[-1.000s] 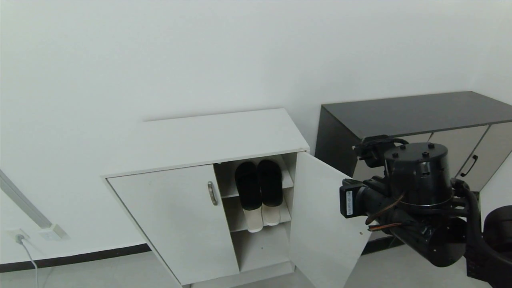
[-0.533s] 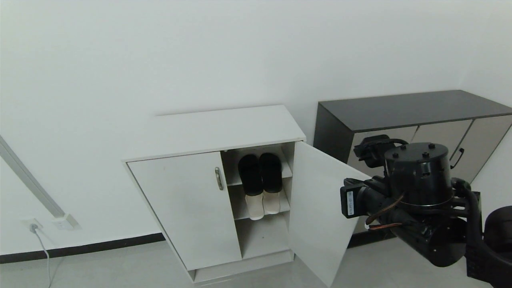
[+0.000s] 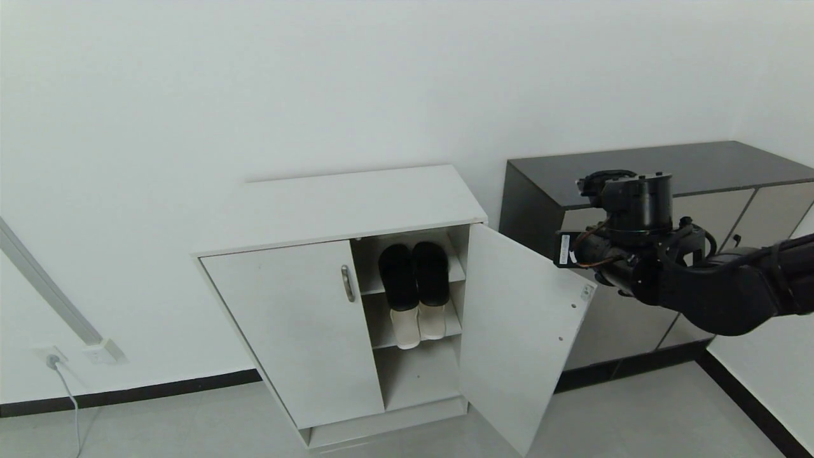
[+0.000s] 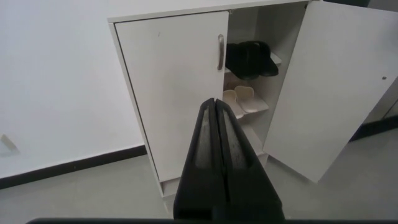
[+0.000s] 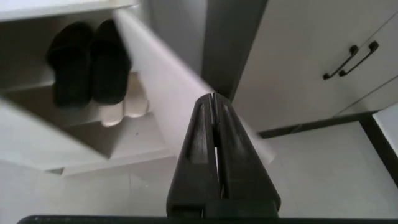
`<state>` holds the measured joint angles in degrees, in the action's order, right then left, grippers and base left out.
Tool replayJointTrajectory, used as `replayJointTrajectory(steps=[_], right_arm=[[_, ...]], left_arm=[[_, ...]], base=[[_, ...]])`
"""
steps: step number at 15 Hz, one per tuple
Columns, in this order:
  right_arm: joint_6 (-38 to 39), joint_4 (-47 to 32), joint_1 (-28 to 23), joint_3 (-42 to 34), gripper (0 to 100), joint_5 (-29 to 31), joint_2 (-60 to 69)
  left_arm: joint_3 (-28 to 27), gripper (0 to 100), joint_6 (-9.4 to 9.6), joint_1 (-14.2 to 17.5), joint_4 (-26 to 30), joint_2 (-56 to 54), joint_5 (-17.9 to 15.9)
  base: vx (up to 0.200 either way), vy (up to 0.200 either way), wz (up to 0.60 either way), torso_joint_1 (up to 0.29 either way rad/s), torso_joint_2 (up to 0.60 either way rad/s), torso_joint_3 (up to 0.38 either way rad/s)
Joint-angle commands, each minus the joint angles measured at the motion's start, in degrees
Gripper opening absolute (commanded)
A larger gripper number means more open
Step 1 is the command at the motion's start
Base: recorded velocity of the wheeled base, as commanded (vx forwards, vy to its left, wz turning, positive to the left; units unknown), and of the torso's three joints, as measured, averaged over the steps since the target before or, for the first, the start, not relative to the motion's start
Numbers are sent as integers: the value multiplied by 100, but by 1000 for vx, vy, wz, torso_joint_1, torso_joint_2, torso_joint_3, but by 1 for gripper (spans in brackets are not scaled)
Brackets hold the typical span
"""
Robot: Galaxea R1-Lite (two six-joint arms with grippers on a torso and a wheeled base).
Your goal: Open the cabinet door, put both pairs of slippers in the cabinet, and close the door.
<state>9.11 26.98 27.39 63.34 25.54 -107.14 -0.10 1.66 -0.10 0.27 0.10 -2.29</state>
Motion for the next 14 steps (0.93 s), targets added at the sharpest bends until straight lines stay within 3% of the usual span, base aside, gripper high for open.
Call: replayJointTrajectory(steps=[1,5,14], right_arm=[[-5,9,-252,222,0,-163,-439],[12,27,-586,381,0,-453,-755],[3,9,-612,187,0,-541,-755]], left_arm=[[1,0,1,1,0,-1,1],[1,0,1,1,0,-1,1],[1,0,1,1,0,-1,1]], base=[[0,0,0,0,0,0],[0,0,0,0,0,0],[0,0,0,0,0,0]])
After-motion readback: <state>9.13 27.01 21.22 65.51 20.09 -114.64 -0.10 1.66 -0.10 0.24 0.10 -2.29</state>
